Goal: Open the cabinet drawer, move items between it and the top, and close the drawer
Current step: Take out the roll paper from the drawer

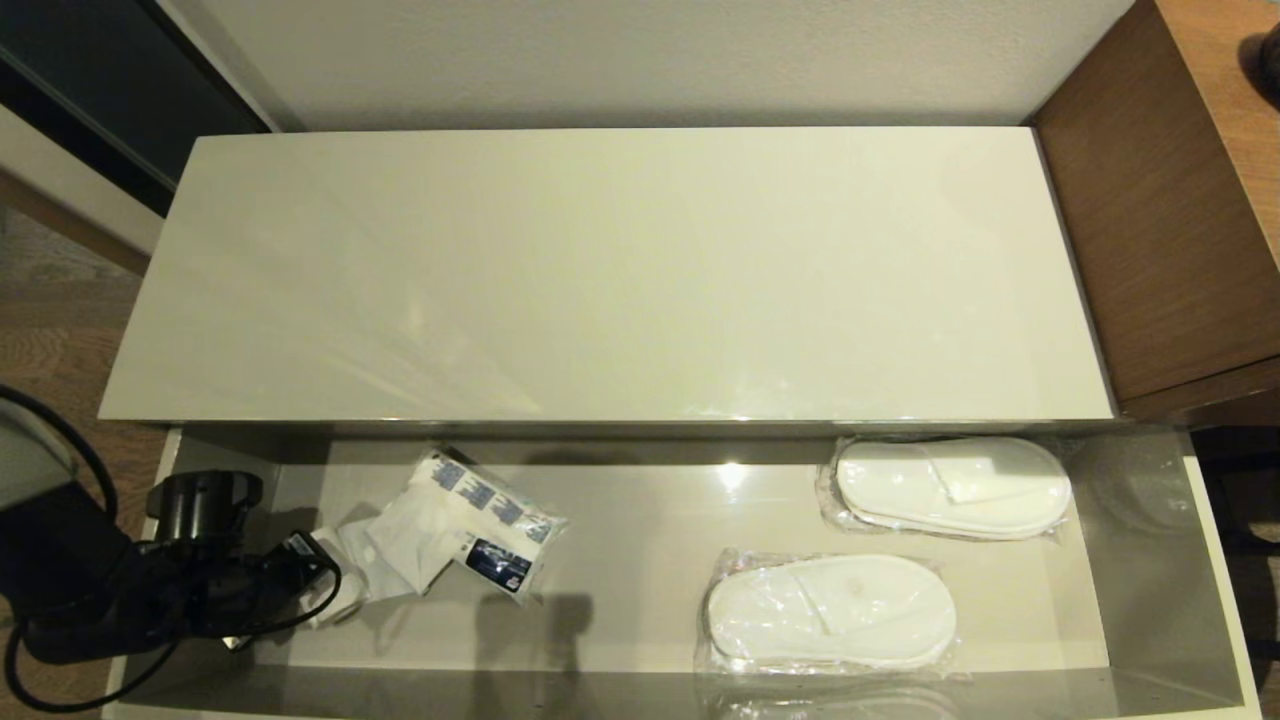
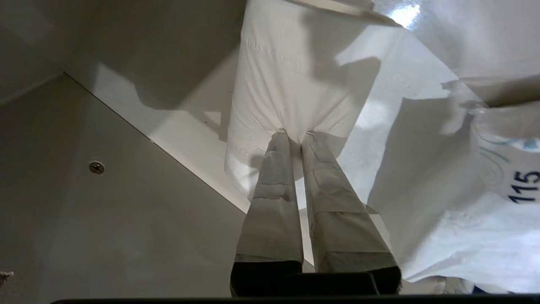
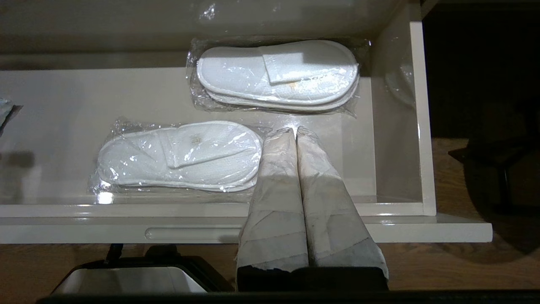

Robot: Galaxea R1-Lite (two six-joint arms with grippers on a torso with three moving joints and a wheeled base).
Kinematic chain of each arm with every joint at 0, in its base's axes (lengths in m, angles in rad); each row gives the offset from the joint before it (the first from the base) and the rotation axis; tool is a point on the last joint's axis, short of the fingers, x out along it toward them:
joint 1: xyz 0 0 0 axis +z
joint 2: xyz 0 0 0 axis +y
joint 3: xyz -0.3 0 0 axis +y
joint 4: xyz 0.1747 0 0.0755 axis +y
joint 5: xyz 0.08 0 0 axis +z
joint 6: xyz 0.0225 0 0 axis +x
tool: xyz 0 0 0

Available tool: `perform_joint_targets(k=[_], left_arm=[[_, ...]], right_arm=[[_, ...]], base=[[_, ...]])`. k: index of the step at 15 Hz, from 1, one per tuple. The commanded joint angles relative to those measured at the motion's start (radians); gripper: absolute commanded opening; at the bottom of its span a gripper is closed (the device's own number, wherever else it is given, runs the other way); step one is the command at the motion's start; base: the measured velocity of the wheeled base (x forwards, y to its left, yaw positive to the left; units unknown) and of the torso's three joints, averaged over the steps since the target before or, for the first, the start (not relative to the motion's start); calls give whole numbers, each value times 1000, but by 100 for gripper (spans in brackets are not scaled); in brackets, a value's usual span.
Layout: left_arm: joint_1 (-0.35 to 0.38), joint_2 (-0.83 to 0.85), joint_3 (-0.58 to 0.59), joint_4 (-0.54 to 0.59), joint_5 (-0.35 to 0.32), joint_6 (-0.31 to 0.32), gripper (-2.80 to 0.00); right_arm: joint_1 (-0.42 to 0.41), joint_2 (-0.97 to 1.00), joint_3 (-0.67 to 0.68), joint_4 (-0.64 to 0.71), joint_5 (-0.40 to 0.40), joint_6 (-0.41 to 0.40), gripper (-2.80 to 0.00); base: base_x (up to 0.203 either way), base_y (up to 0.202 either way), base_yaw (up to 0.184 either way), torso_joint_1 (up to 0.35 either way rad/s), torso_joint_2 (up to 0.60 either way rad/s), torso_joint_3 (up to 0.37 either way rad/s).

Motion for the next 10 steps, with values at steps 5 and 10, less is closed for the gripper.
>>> perform_joint_targets(k=[5,10], left_arm=[[4,13,-7,-3,-1,-4,-280],[4,-9,4,-2,-2,-3,-280]], right_arm=[[0,2,0,0,0,0,-280],[0,2,0,1,0,0,-280]], base=[[0,0,0,0,0,0],[0,0,0,0,0,0]])
